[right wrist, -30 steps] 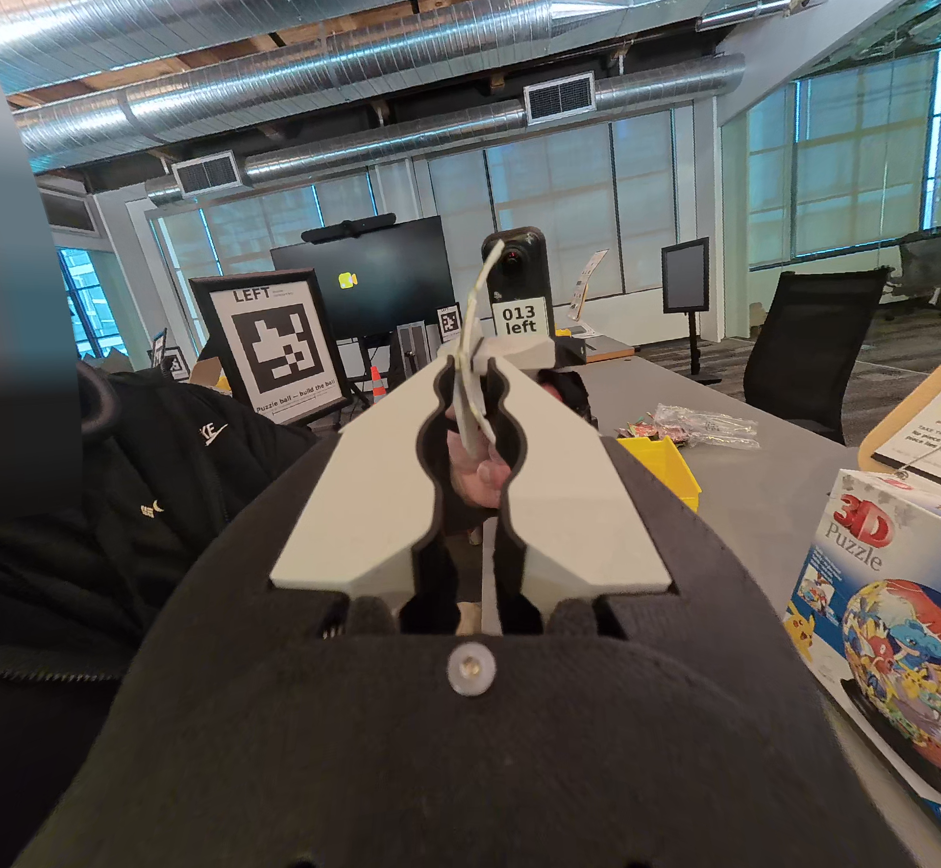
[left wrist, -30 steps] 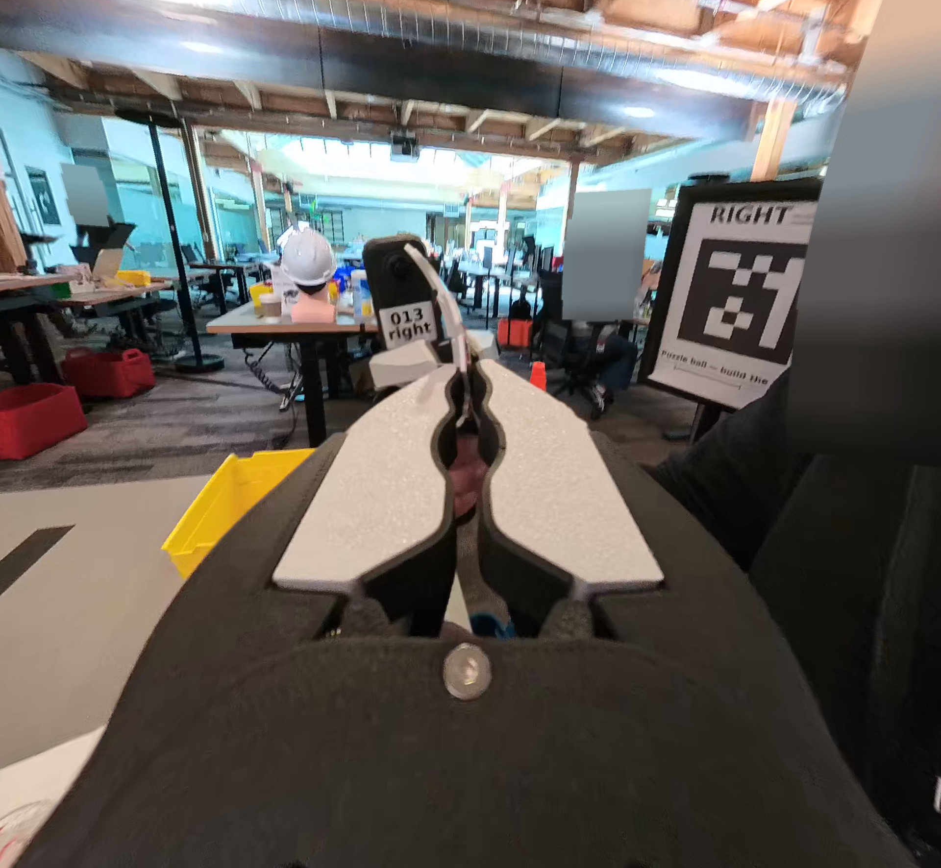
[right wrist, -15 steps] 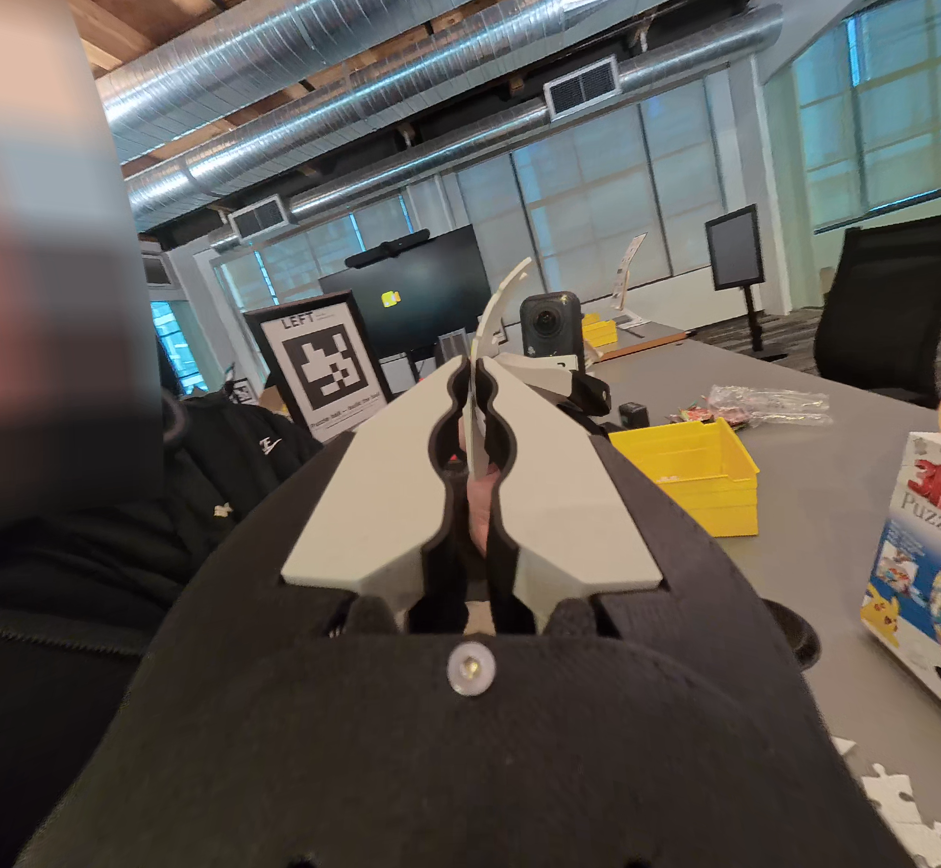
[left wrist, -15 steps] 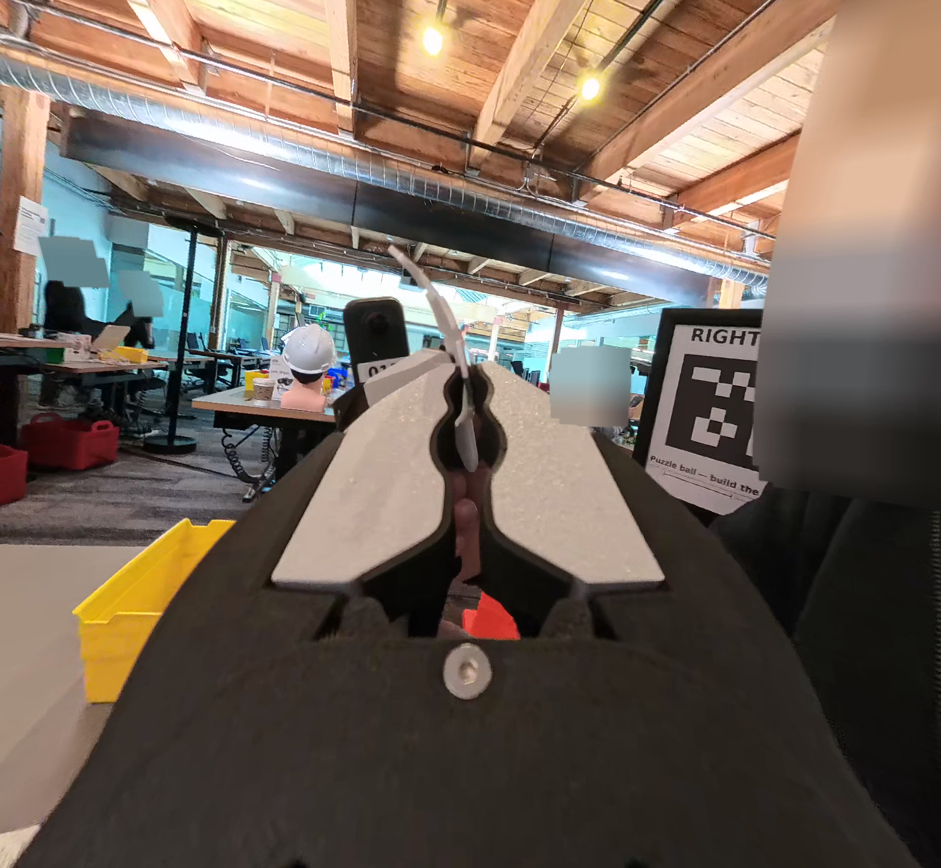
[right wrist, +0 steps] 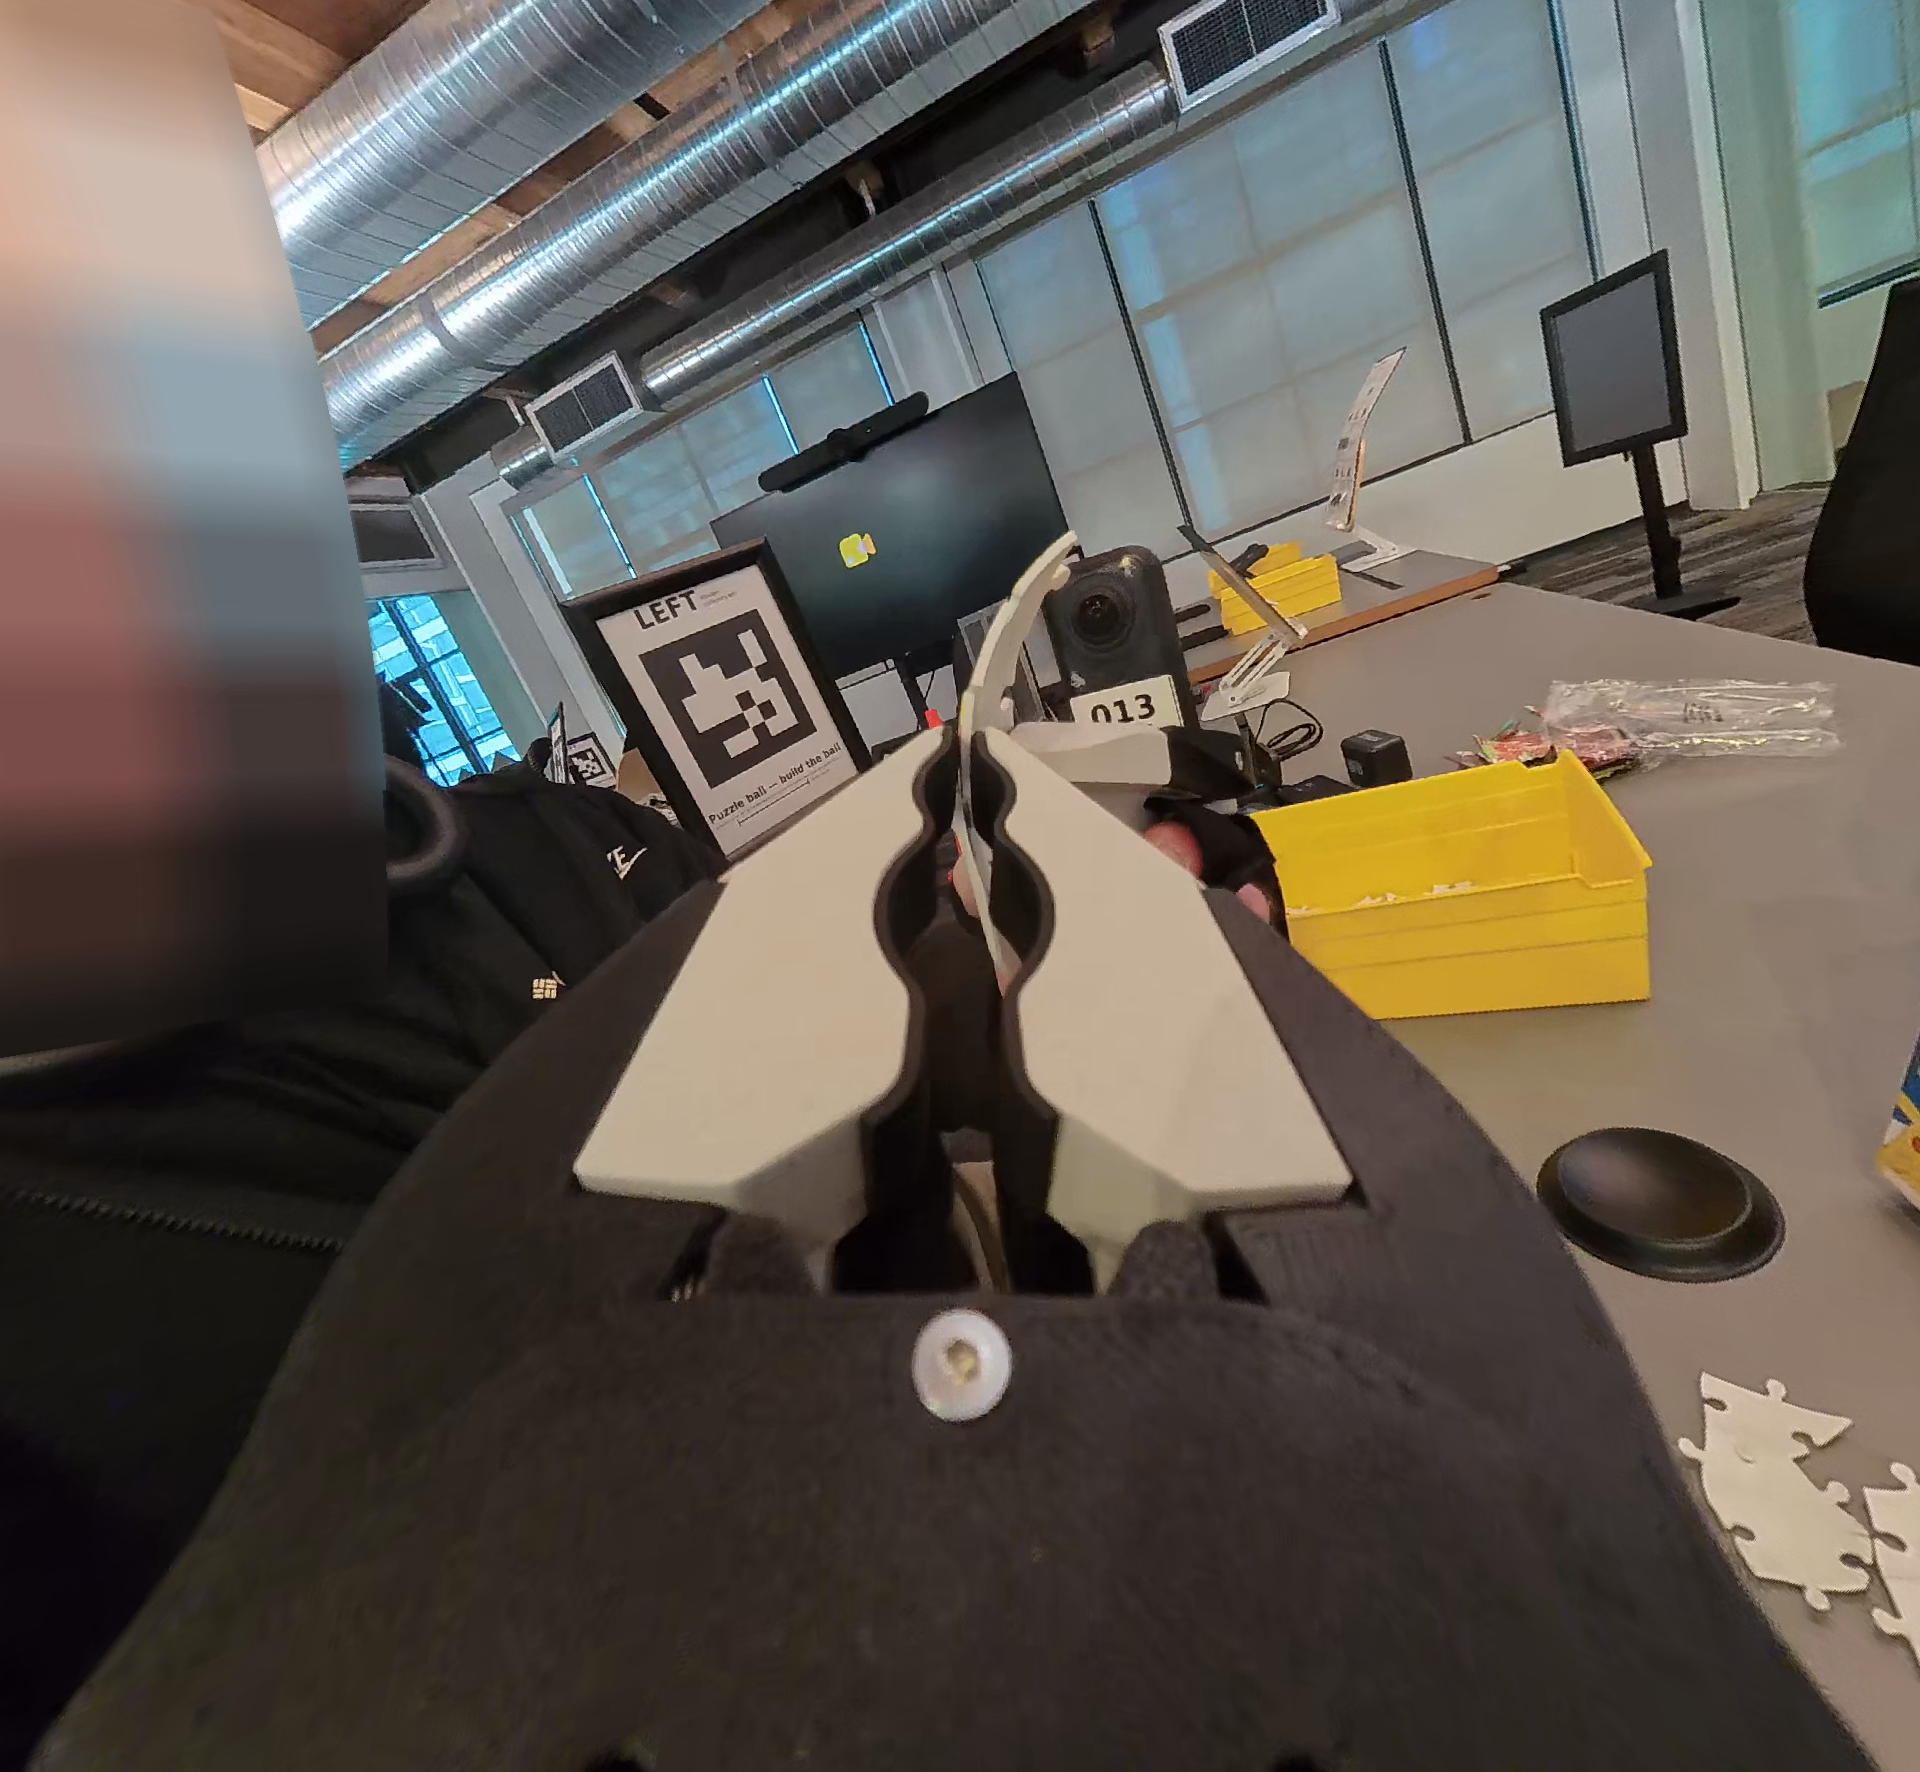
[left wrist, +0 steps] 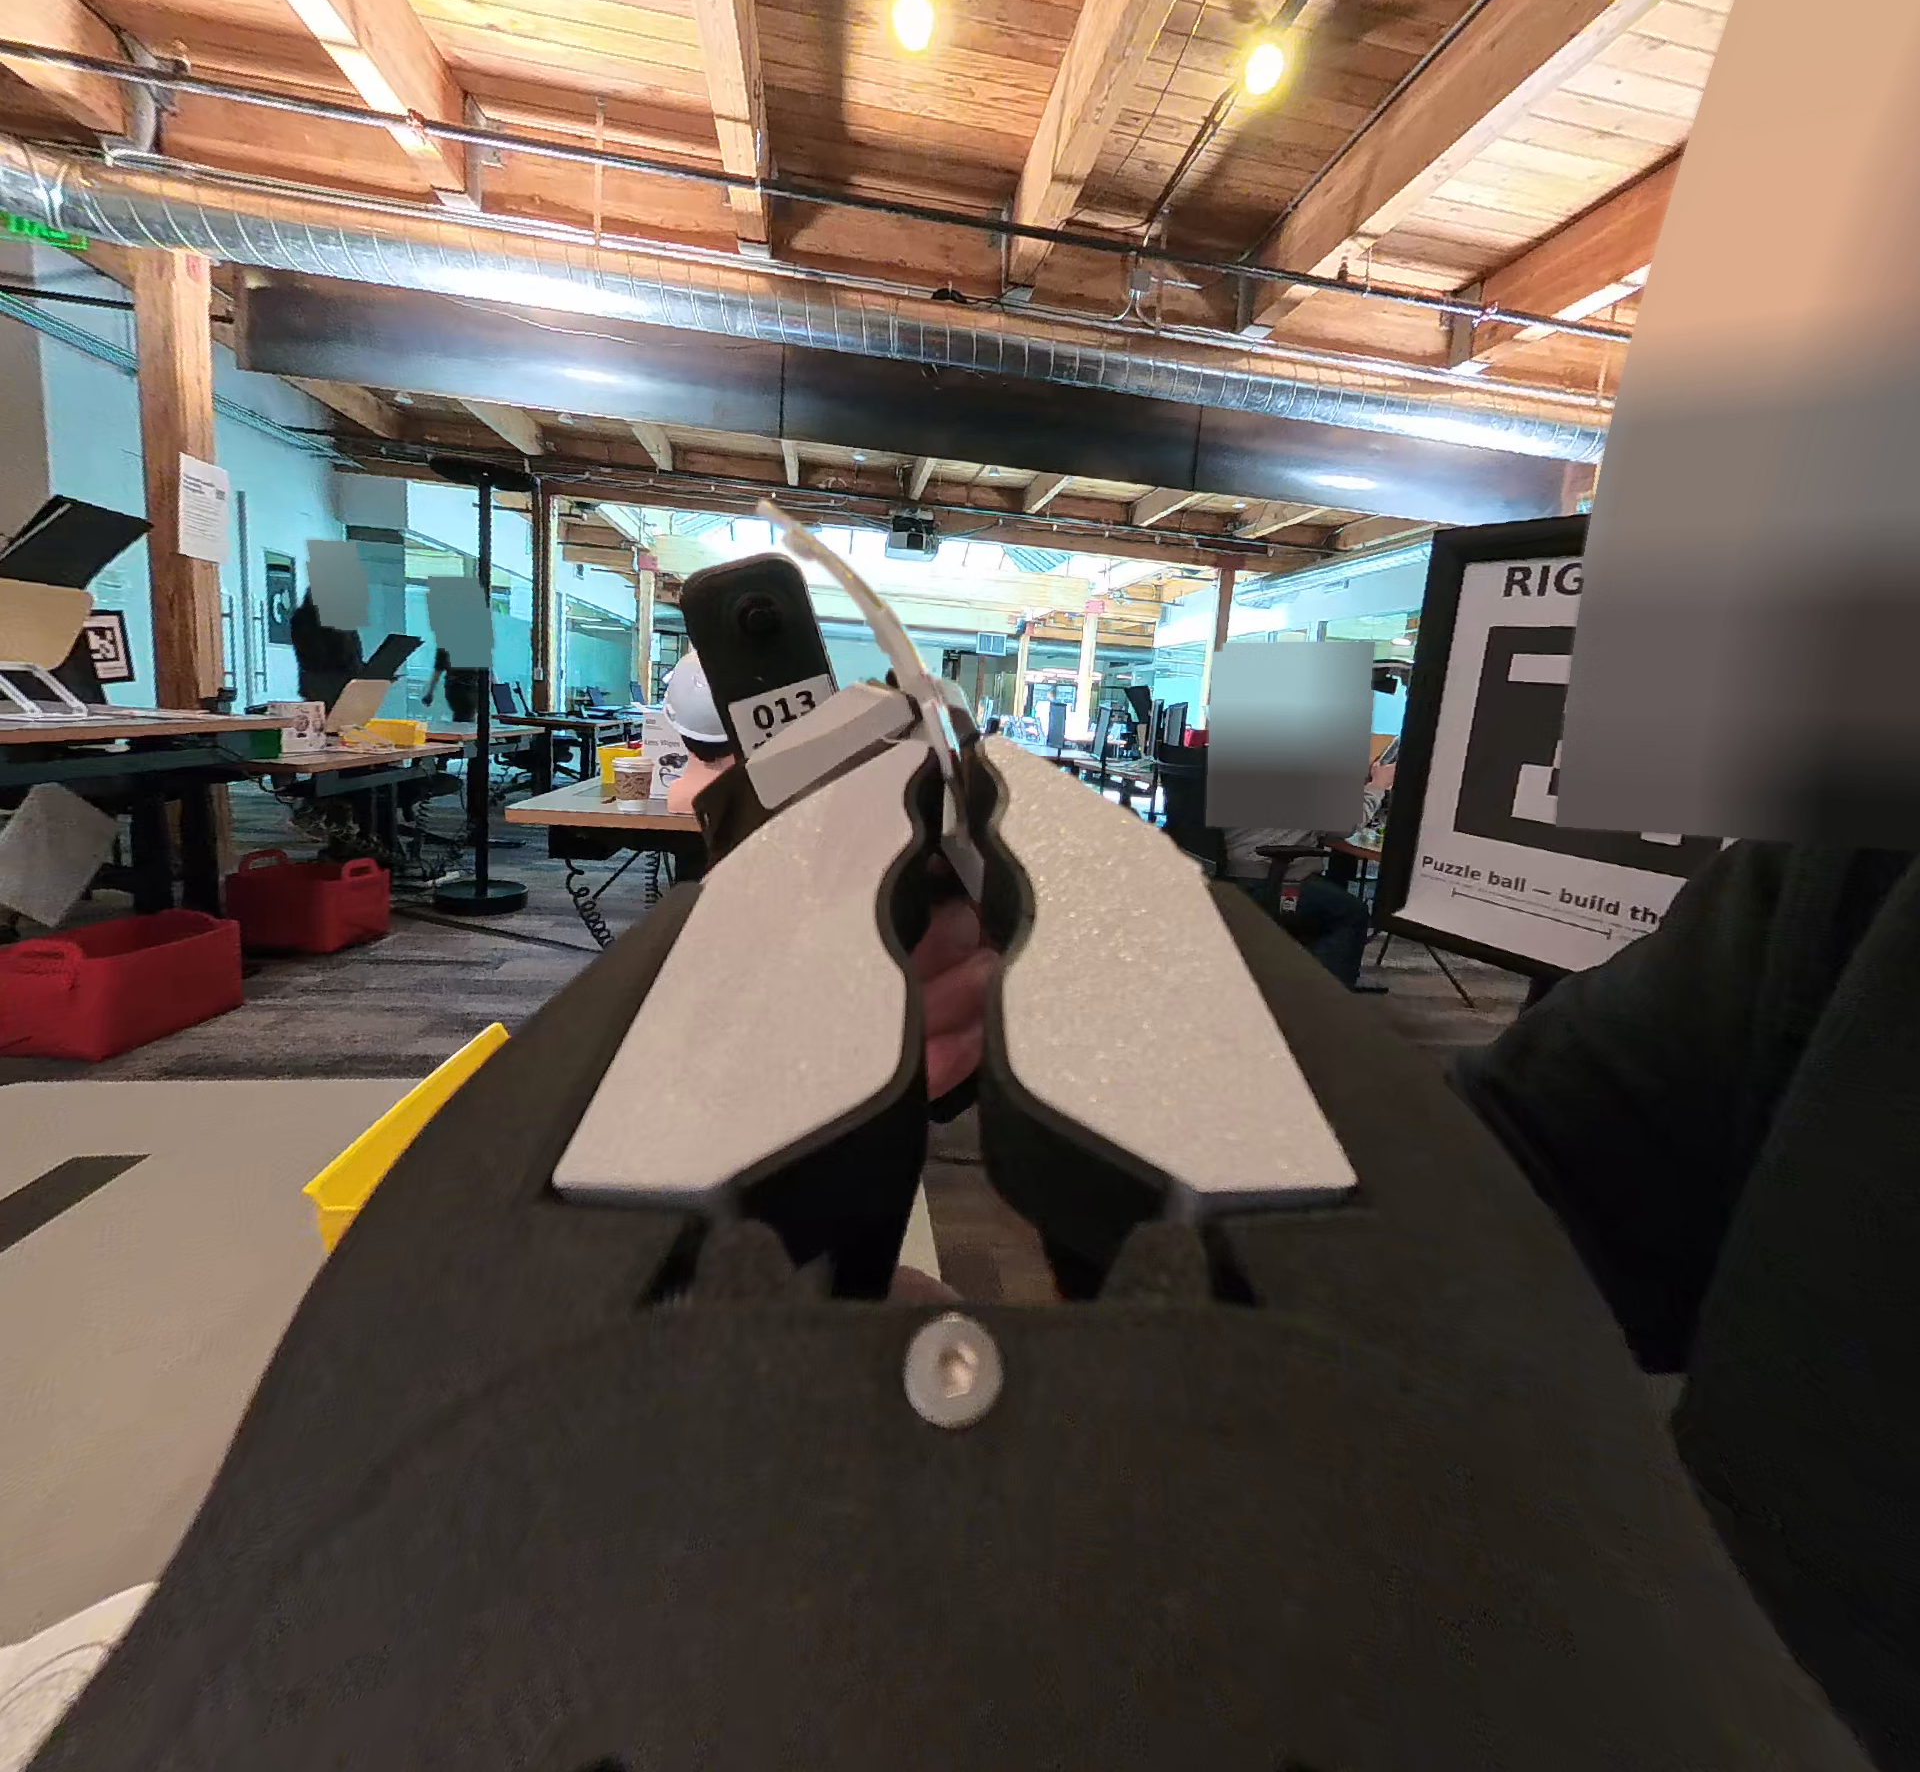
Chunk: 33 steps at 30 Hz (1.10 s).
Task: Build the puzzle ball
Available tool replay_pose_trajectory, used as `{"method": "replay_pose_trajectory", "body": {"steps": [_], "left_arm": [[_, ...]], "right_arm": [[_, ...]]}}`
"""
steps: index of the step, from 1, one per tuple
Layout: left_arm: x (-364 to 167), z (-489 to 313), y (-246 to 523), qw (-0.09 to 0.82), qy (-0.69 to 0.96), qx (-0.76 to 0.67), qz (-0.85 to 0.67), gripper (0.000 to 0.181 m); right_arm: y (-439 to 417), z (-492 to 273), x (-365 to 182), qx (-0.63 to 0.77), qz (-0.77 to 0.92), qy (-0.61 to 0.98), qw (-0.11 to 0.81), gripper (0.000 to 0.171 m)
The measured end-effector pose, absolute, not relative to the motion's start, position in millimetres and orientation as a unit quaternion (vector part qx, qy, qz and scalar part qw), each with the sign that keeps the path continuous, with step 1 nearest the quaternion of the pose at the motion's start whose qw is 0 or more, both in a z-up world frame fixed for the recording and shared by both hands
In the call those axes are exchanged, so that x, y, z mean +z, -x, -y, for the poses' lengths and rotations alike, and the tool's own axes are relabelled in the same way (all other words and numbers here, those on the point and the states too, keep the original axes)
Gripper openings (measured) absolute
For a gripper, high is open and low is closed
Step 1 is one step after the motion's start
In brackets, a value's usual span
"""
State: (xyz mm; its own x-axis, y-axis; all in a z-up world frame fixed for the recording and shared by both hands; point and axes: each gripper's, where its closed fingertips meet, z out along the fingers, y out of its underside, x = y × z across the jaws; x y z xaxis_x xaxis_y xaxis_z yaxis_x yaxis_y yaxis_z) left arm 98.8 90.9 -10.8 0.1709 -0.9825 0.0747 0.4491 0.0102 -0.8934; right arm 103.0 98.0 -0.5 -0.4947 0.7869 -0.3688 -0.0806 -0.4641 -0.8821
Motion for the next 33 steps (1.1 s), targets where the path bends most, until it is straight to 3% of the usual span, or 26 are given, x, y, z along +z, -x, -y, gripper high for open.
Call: {"method": "replay_pose_trajectory", "body": {"steps": [33], "left_arm": [[-20.3, -95.5, -102.8, 0.655, 0.422, -0.537, -0.323, 0.008]], "right_arm": [[-108.1, -105.0, -7.4, 0.742, 0.434, 0.421, 0.289, 0.001]]}}
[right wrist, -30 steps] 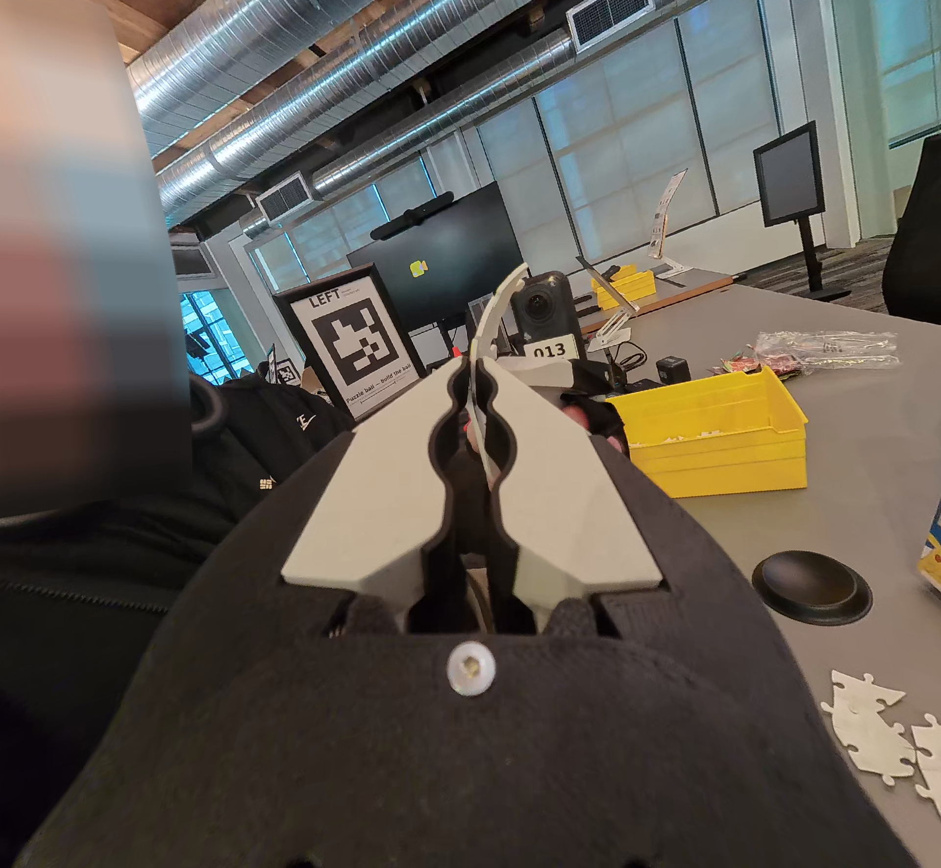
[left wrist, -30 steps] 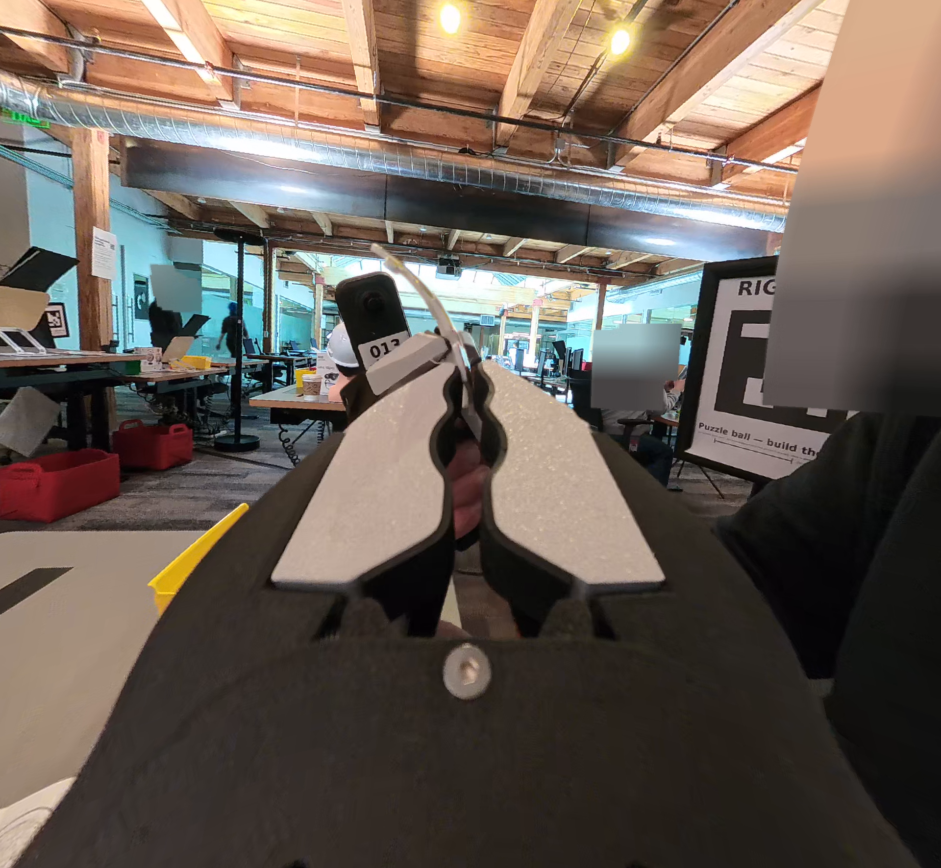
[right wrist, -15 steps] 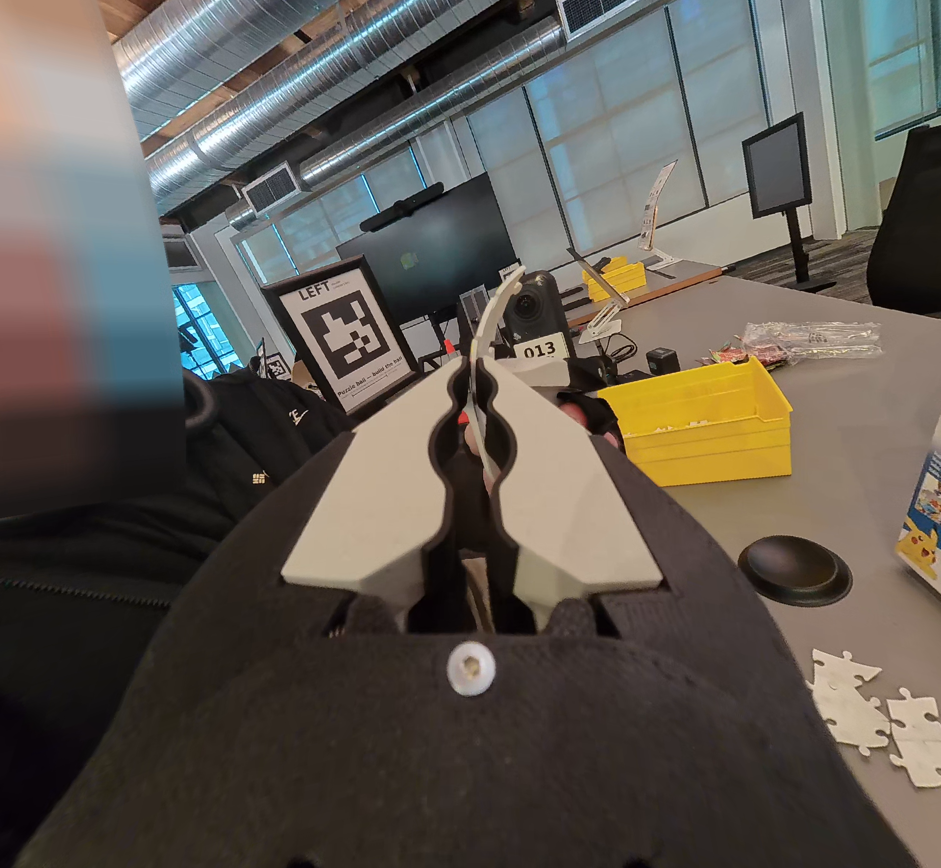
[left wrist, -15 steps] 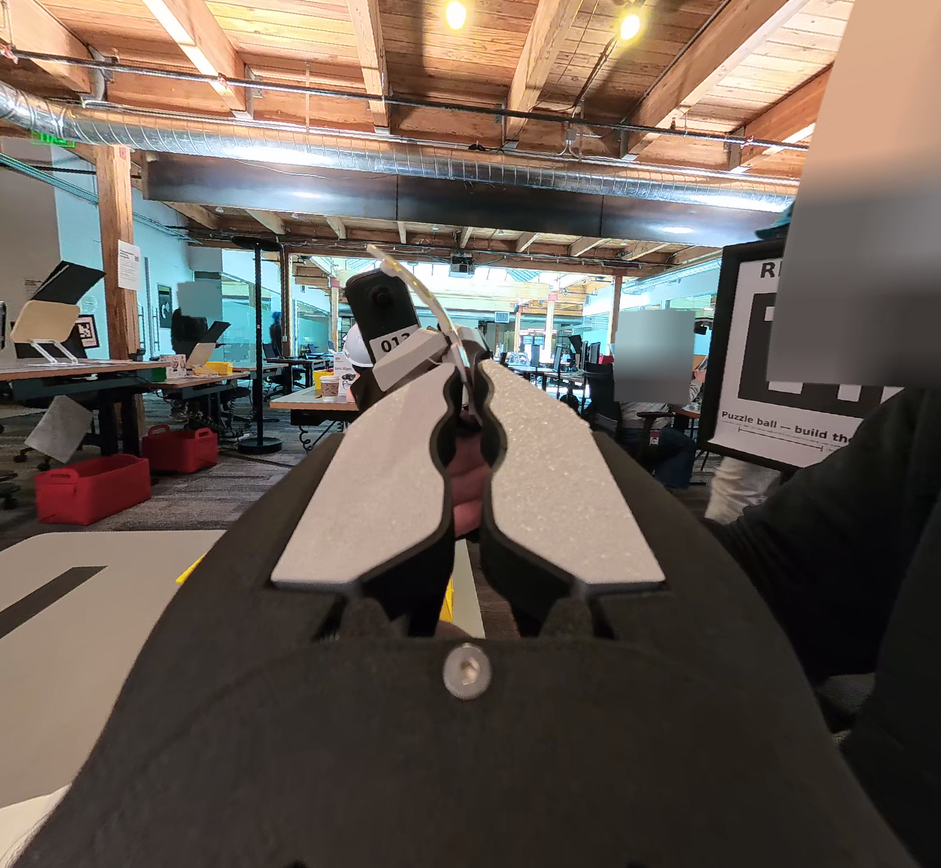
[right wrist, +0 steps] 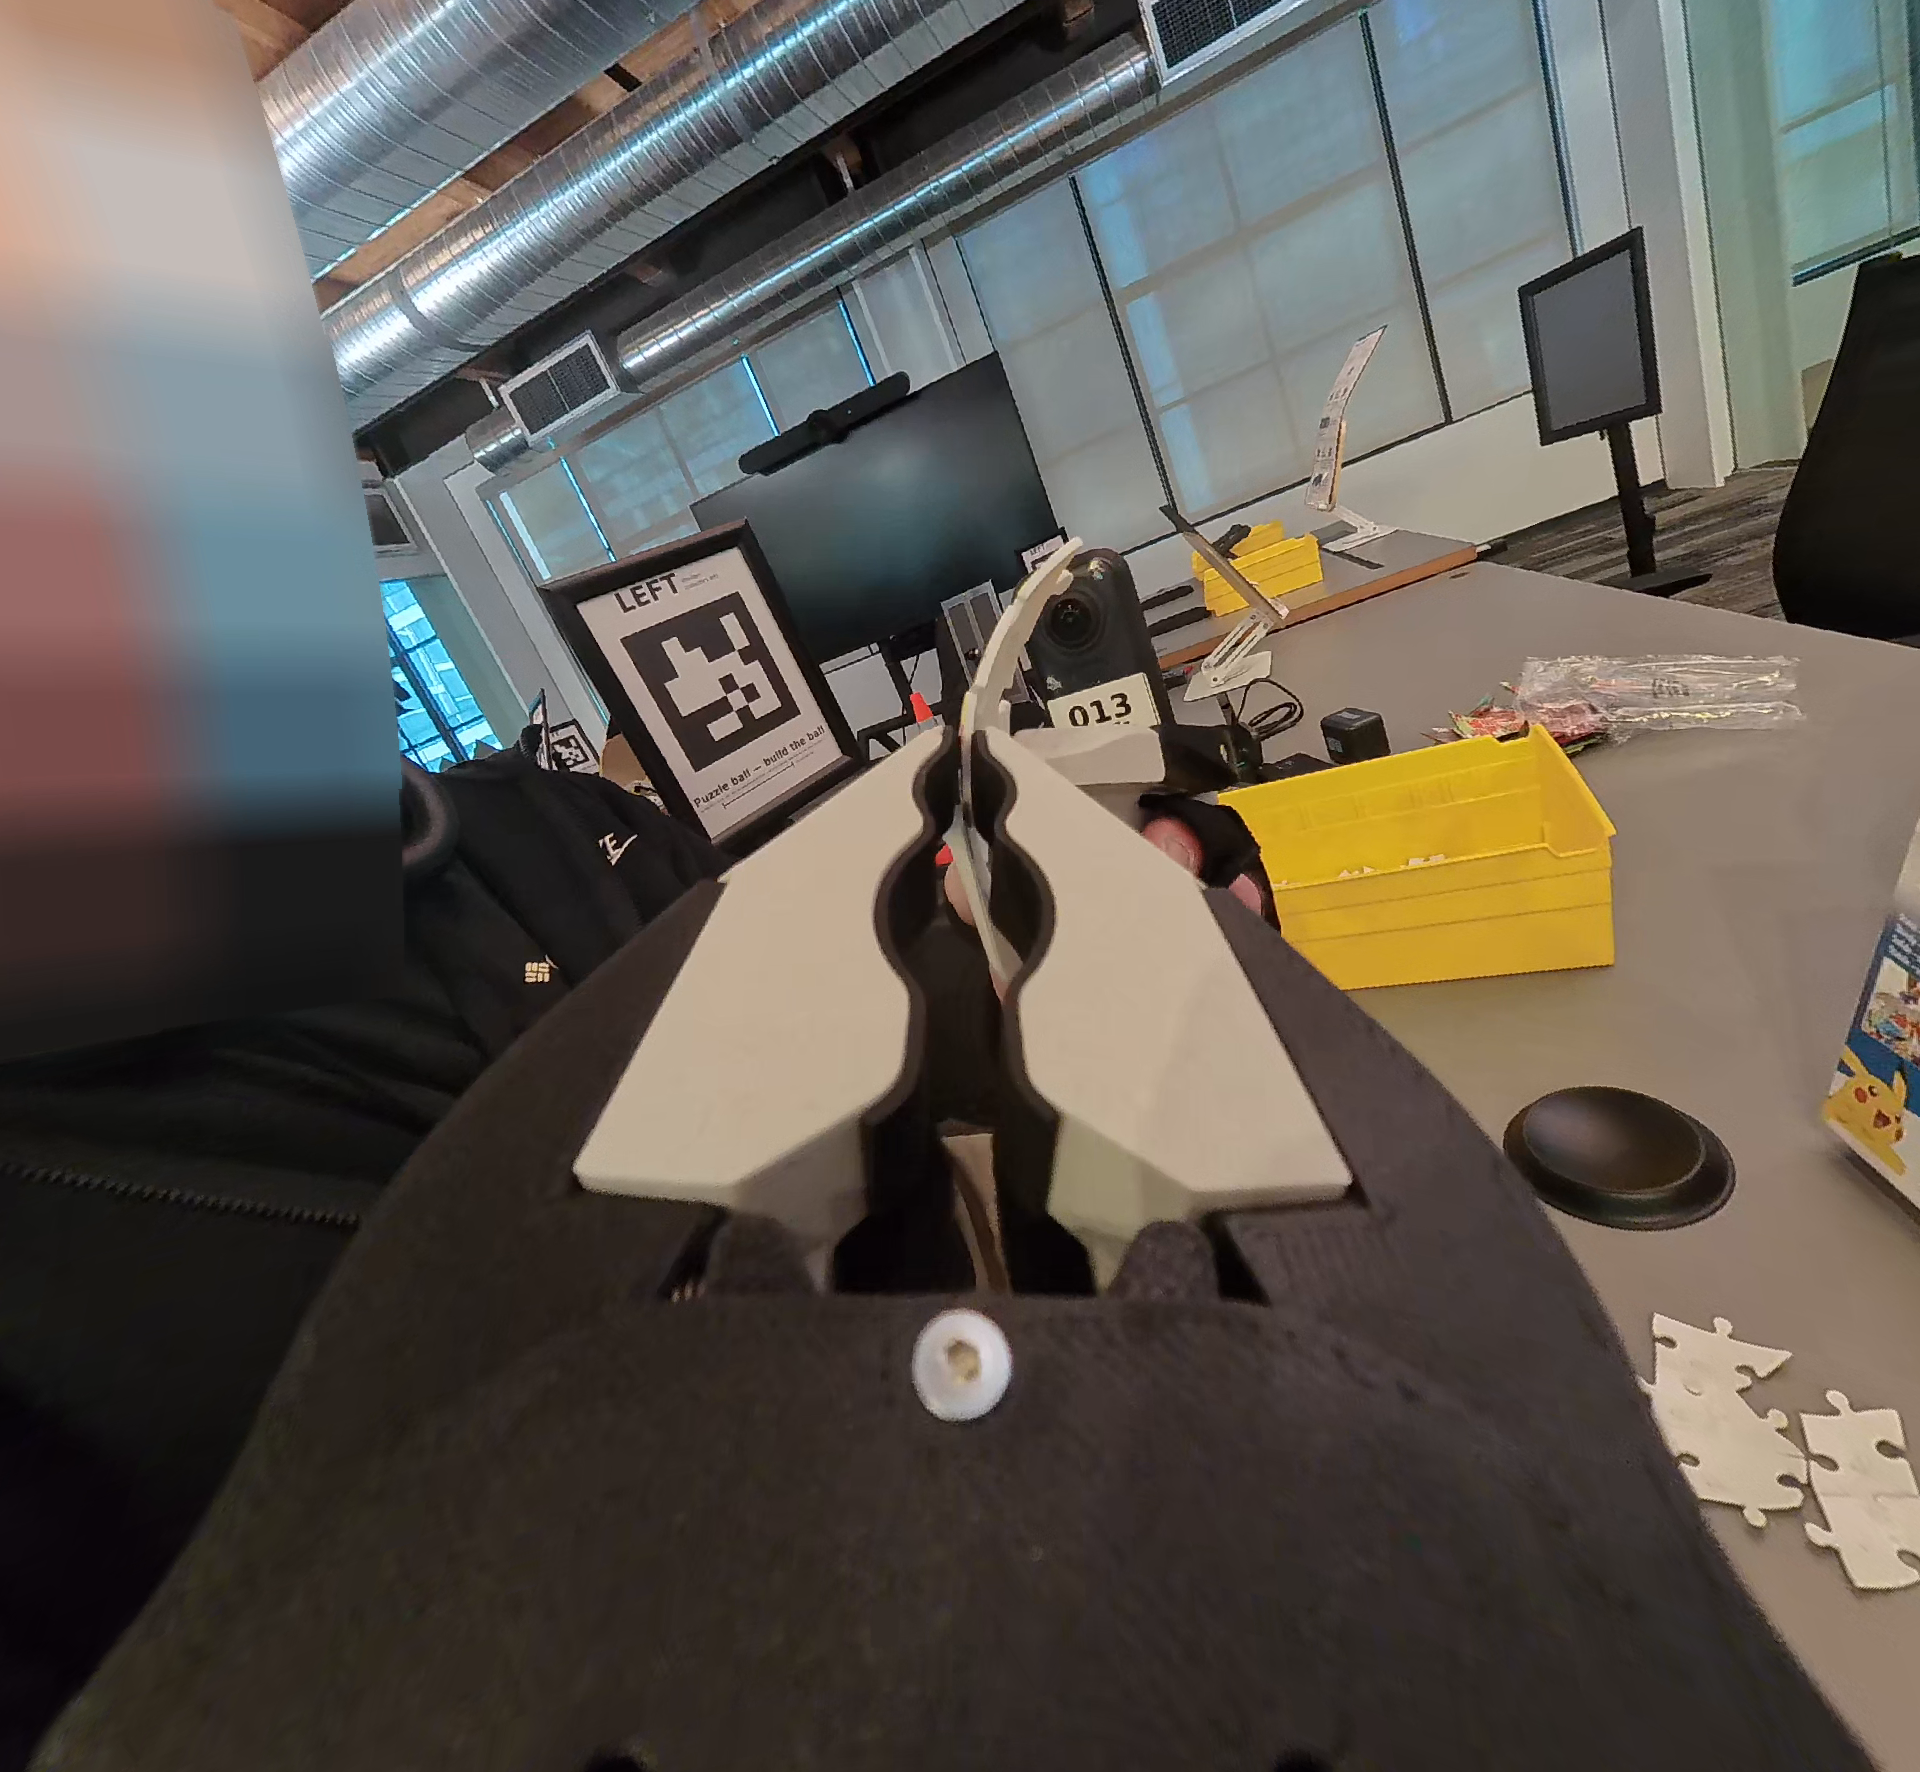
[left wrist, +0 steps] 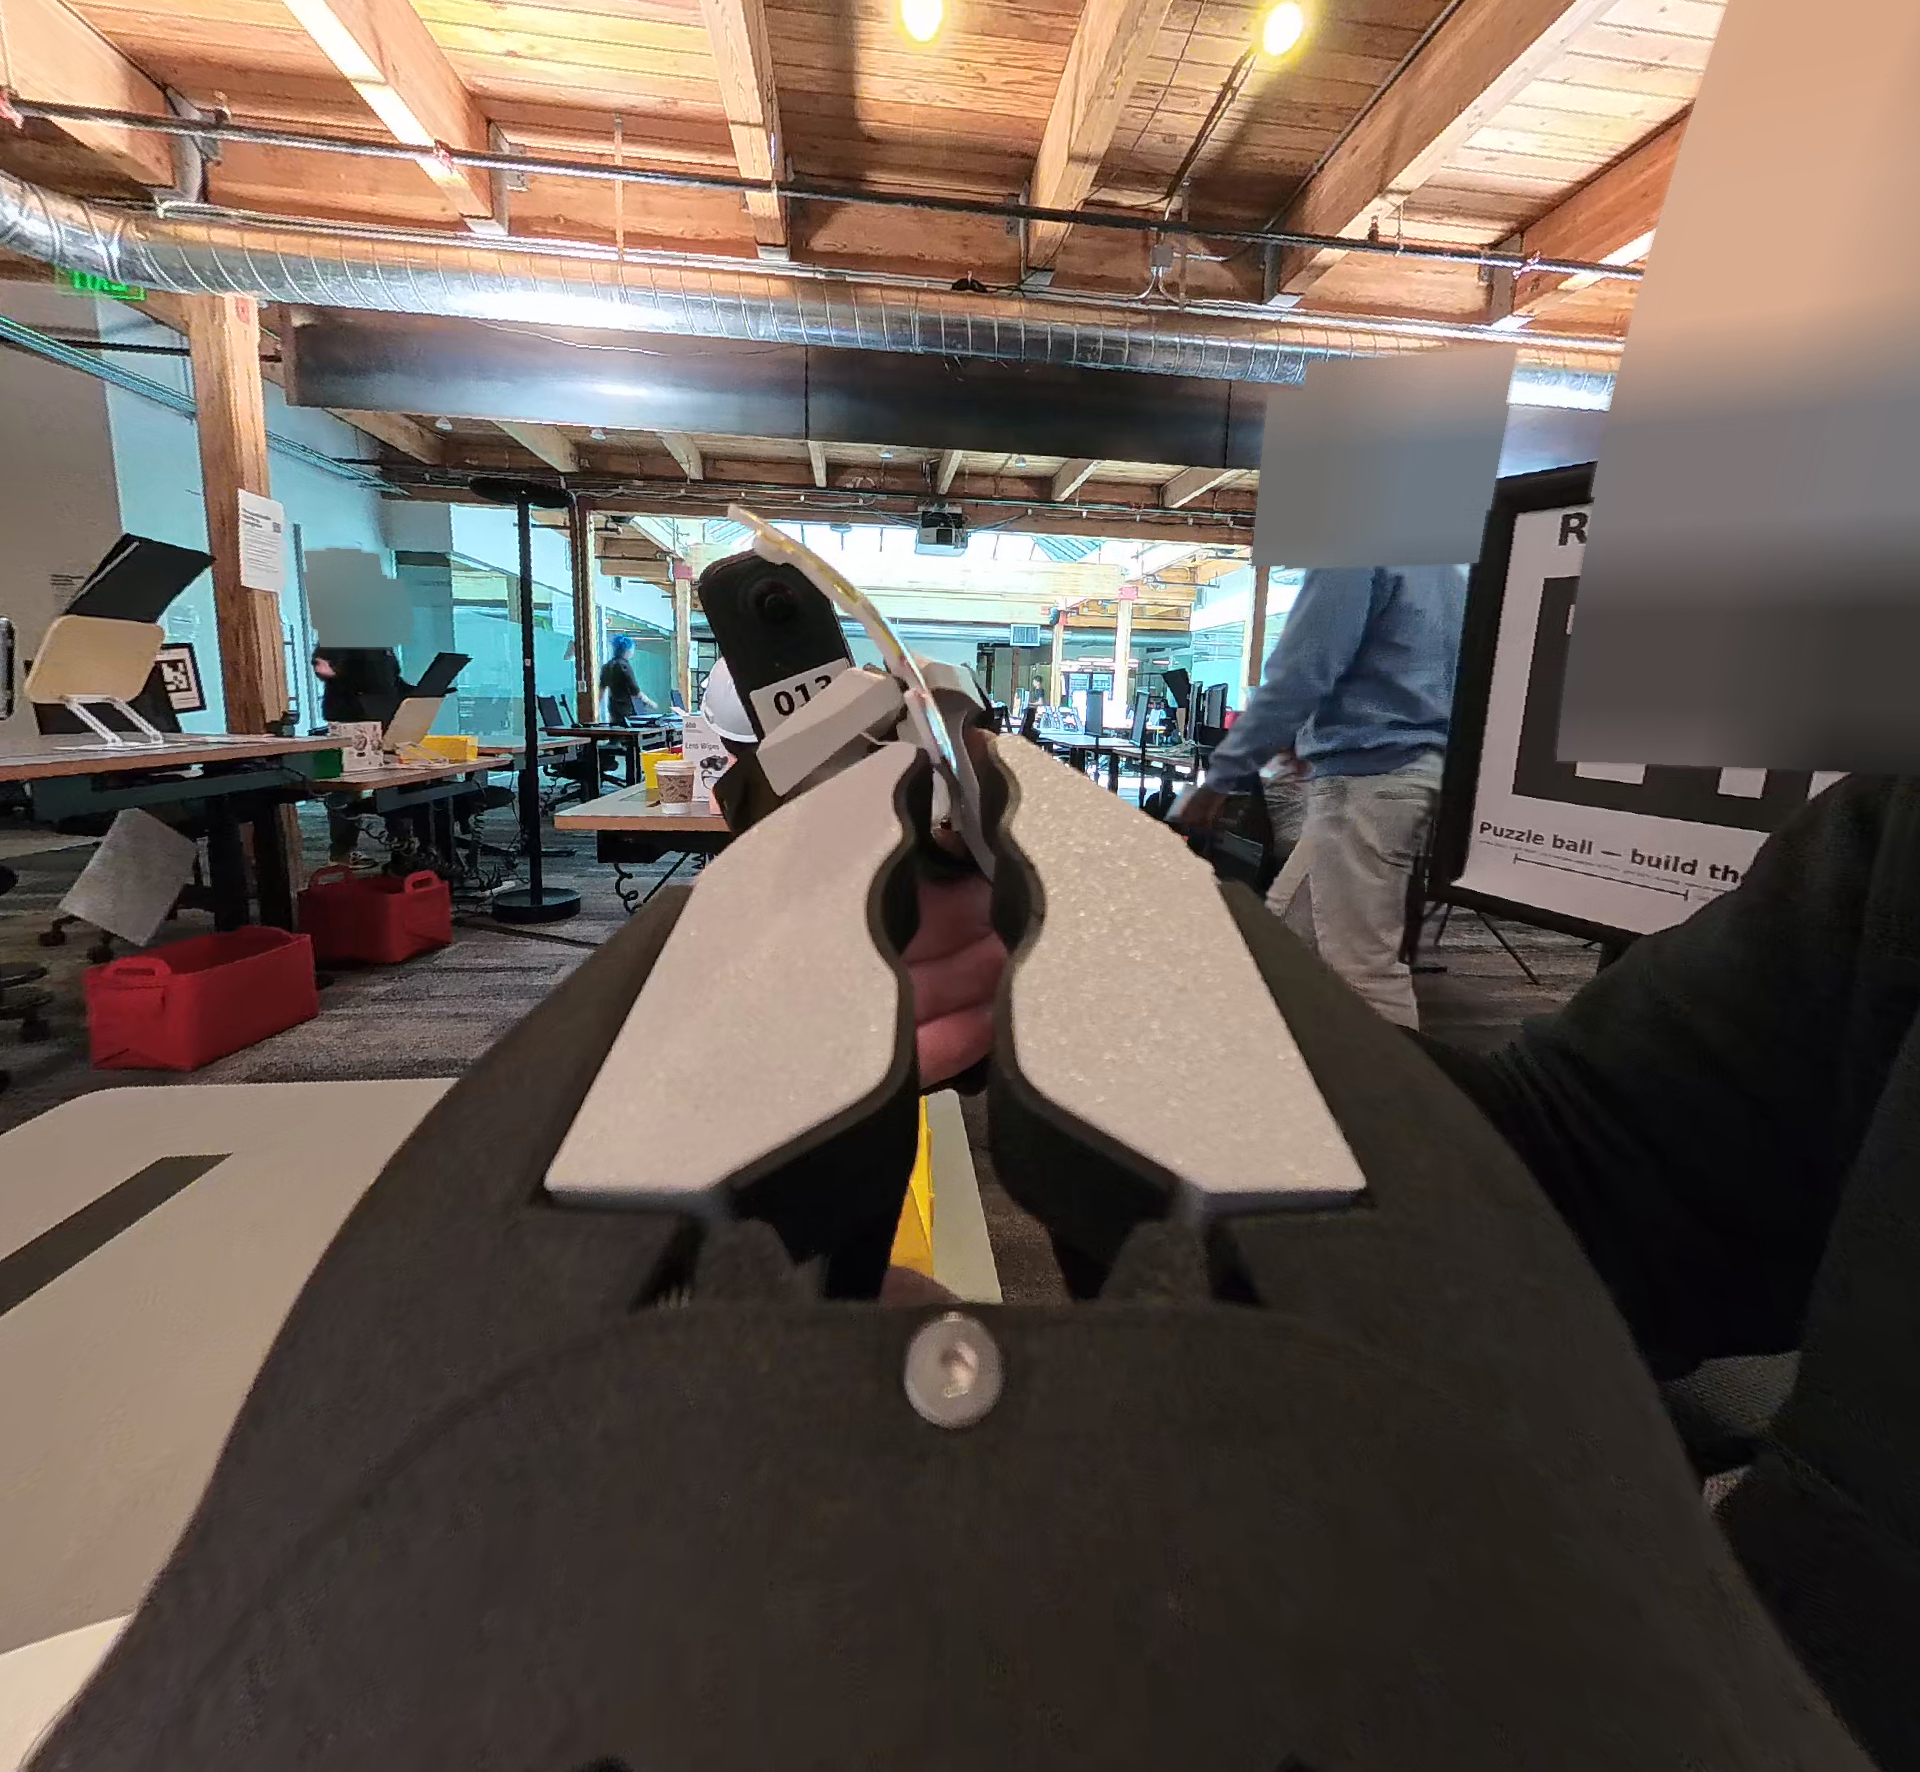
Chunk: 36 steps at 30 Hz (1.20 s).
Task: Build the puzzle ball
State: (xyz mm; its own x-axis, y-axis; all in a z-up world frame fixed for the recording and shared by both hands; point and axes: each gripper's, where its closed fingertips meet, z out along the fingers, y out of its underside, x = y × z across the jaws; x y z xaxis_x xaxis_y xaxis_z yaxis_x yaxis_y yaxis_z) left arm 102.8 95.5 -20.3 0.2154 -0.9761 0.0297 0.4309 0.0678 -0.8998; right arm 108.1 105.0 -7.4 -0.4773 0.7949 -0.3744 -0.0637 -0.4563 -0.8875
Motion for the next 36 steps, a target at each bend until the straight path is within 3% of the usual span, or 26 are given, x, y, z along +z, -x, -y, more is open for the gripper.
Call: {"method": "replay_pose_trajectory", "body": {"steps": [36], "left_arm": [[-23.9, -101.6, -106.7, 0.660, 0.425, -0.532, -0.319, 0.006]], "right_arm": [[-109.7, -108.4, -15.4, 0.735, 0.441, 0.430, 0.283, 0.001]]}}
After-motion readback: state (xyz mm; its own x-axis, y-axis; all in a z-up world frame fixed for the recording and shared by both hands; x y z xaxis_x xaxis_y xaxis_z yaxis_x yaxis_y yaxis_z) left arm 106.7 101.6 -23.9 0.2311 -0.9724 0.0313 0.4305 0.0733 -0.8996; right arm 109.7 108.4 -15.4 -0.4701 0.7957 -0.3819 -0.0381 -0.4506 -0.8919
